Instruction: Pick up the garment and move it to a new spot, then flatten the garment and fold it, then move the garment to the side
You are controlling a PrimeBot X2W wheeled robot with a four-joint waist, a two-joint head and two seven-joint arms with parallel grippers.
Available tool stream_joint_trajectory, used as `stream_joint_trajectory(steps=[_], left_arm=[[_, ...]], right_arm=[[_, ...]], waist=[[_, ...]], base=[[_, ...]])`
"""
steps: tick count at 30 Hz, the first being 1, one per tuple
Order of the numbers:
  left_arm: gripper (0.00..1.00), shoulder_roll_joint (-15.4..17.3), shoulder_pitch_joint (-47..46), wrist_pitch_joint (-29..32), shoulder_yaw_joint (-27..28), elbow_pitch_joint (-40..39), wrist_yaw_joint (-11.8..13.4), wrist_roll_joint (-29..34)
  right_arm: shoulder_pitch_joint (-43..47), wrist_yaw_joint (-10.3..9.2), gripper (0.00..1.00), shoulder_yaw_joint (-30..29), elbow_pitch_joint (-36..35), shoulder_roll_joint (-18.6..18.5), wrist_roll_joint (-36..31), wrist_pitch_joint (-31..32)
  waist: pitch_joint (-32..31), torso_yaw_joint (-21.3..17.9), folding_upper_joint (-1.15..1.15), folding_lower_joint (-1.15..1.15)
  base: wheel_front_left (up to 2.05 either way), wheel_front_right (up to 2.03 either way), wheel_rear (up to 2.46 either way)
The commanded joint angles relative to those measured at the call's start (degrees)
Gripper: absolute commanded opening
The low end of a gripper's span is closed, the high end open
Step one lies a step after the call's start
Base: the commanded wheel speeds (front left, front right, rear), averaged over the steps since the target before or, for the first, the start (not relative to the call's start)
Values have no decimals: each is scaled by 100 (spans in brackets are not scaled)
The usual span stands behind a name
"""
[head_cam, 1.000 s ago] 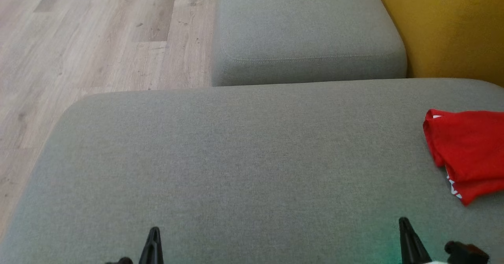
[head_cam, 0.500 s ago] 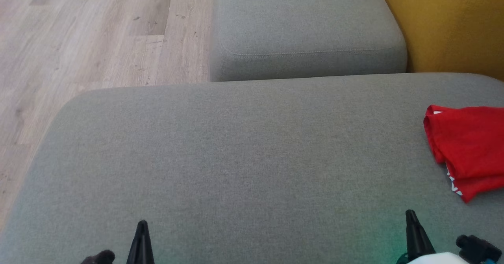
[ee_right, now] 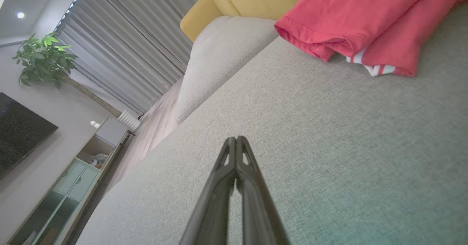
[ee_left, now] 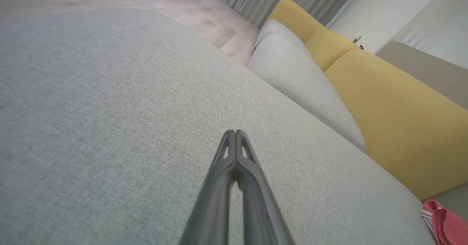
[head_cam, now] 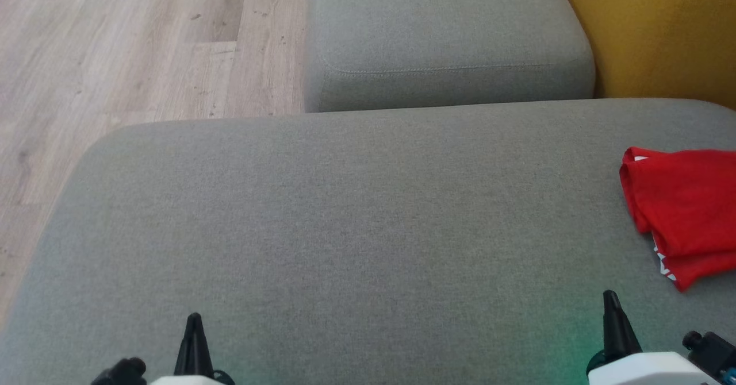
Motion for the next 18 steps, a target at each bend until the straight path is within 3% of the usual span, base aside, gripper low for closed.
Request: stream_joint_trajectory(steps=[1,18], left_arm=[[0,-5,-330,32,133,-217,-56,-135],[0,-9,-540,319,419,-257,-222,-1259]], right_arm=[[-335,21,0,-1,-207,-16,144,39],[-568,26,0,-134,-277,-21,1252,319]], waist=[[8,-2,0,0],[144,-34,0,0]], base=[[0,0,0],[0,0,0]])
